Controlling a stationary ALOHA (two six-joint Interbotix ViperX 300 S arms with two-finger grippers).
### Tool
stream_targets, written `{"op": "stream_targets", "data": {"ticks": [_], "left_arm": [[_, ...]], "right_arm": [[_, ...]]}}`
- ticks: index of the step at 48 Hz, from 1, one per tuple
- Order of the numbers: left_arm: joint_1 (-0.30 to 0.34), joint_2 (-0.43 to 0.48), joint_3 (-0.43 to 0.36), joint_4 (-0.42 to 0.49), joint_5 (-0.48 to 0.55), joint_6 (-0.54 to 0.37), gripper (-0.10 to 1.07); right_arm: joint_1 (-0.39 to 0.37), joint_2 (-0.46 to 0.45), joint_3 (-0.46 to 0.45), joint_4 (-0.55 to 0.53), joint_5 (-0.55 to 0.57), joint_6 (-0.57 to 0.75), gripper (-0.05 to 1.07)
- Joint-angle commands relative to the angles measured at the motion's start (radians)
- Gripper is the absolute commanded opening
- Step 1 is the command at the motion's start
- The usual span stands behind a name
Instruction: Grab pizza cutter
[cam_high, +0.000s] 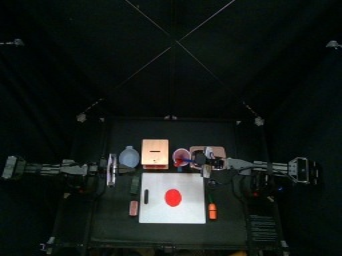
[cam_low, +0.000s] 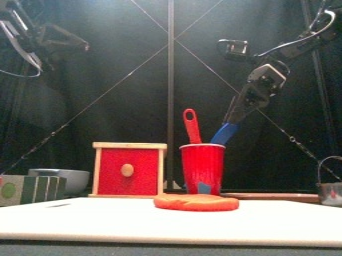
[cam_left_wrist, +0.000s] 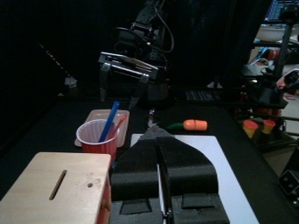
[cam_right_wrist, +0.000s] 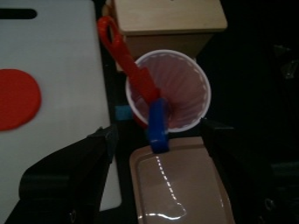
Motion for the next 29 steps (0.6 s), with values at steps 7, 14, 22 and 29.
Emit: {"op": "stream_targets", "data": {"ticks": [7,14,22,29], "left_arm": [[0.012,0.005,-0.003,-0.006,-0.005,0.0,0.05],[0.028,0.005,0.005,-0.008,-0.005,0.0,0.05],[0.034,0.005,0.008,-0.011,-0.005,0.0,0.05],[0.034,0.005,0.011,-0.011,-0.005,0.0,0.05]], "right_arm": [[-0.025,0.029,-0.009,-0.006,-0.041,-0.002,1.01],[-0.023,0.063,-0.009,-0.006,-0.058,-0.002,1.01],[-0.025,0.084,-0.014,-0.015,-0.074,-0.002,1.0],[-0.035,0.095,-0.018,-0.025,-0.078,-0.002,0.93]]}}
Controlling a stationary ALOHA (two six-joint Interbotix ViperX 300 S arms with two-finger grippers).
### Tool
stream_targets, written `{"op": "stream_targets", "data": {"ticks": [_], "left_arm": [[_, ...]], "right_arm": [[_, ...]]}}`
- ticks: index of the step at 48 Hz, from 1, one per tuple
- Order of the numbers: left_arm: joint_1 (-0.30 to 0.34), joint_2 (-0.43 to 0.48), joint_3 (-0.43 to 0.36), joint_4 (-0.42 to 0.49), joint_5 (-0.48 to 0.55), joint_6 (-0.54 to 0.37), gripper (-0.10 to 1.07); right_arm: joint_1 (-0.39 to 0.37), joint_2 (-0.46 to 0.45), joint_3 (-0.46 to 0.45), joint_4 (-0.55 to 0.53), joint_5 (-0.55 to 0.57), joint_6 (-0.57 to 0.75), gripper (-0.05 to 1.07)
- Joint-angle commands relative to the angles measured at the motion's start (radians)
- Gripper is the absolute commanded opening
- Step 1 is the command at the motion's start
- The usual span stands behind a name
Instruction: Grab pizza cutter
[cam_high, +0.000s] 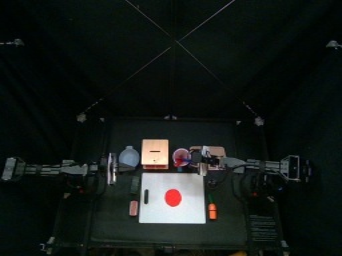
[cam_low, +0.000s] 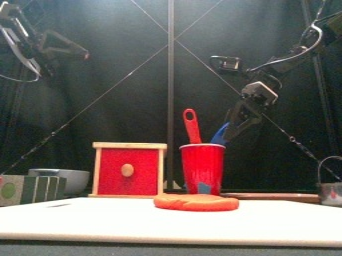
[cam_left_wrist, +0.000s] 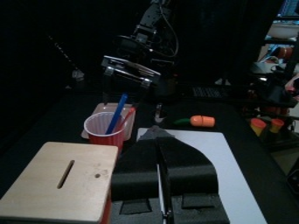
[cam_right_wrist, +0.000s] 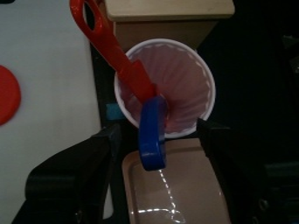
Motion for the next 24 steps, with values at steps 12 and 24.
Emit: {"op": "stream_targets", "data": {"ticks": [12,24], "left_arm": [[0.006,0.005,-0.003,-0.005,-0.005,0.0,0.05],[0.017,0.005,0.006,-0.015,-0.005,0.0,0.05]], "right_arm": [[-0.017,-0.009,-0.028,-0.003,-0.012,-0.003,0.66],[-0.011,-0.009,-0.034,-0.003,-0.012,-0.006,0.48]]}}
